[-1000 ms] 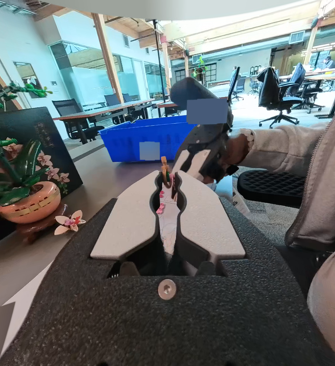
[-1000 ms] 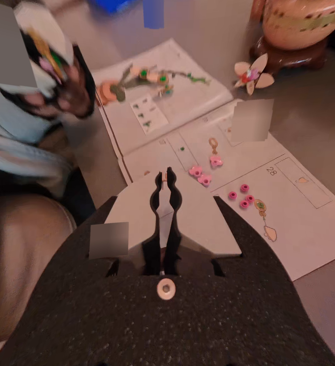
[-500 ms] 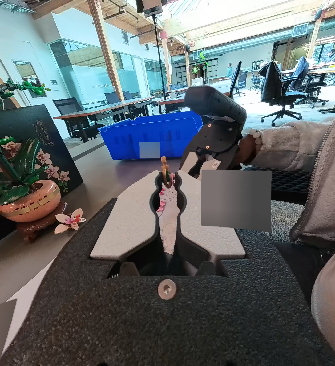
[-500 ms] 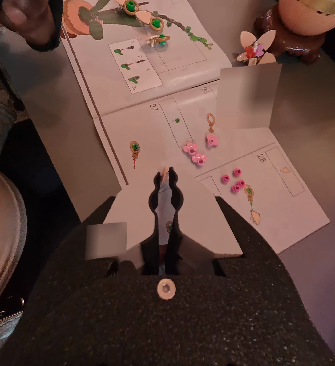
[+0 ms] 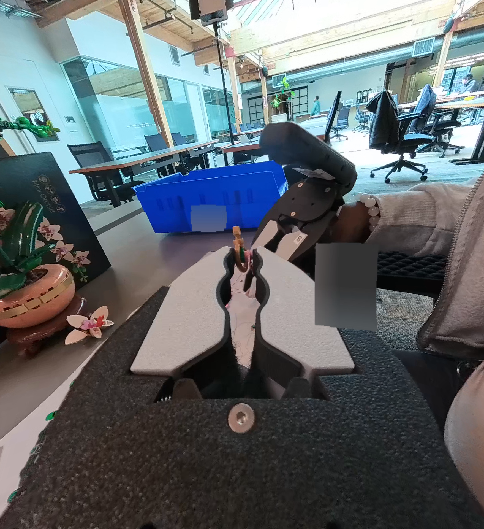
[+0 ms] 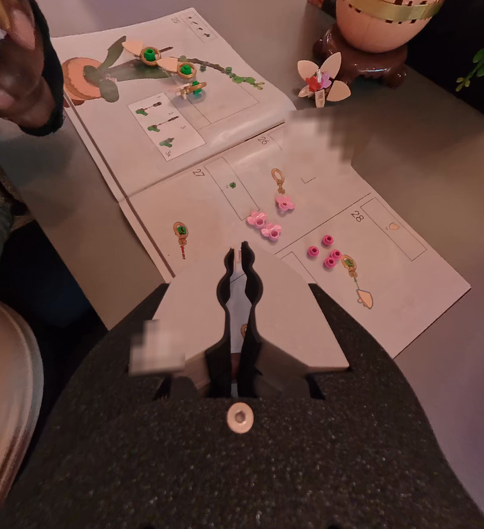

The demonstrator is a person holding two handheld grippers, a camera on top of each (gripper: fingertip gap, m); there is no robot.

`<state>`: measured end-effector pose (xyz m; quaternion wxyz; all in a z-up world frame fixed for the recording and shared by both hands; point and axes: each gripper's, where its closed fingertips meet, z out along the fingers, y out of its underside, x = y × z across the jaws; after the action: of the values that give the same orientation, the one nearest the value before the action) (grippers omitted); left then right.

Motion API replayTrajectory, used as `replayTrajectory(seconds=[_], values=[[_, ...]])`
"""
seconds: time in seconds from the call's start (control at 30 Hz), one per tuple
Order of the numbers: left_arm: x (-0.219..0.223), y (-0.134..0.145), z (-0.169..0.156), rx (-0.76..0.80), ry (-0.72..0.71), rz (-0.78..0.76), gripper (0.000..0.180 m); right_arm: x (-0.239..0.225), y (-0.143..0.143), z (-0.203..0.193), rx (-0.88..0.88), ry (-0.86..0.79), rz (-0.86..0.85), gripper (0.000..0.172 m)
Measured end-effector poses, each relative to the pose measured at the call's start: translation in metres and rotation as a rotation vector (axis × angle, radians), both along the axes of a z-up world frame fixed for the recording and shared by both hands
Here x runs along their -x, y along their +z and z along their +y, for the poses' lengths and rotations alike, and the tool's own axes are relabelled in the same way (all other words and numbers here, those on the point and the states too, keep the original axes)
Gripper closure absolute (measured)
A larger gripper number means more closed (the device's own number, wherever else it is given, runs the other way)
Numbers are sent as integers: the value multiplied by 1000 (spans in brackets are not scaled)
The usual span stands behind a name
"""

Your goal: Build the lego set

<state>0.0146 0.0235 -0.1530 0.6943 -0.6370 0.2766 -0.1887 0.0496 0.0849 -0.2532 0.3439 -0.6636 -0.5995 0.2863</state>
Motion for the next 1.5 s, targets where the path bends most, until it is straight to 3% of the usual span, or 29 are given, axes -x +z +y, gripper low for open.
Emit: replayTrajectory(seconds=[0.57, 1.0, 1.13, 1.23, 1.4, 1.5], values=[[-6, 0, -1, -14, 0, 24, 168, -30, -8, 2, 62, -89, -22, 164], [-5, -2, 0, -11, 8, 33, 168, -46, -7, -5, 40, -33, -47, 158], [-4, -3, 0, -1, 3, 22, 168, -40, 8, 4, -3, 15, -56, 157], [-5, -4, -1, 1, -2, 29, 168, -30, 13, 5, 54, 131, -176, 159], [-6, -3, -2, -6, -5, 40, 168, -23, 1, 7, 207, 246, -469, 160], [-5, -4, -2, -2, -7, 38, 168, -23, -10, 5, 205, 281, -578, 159]])
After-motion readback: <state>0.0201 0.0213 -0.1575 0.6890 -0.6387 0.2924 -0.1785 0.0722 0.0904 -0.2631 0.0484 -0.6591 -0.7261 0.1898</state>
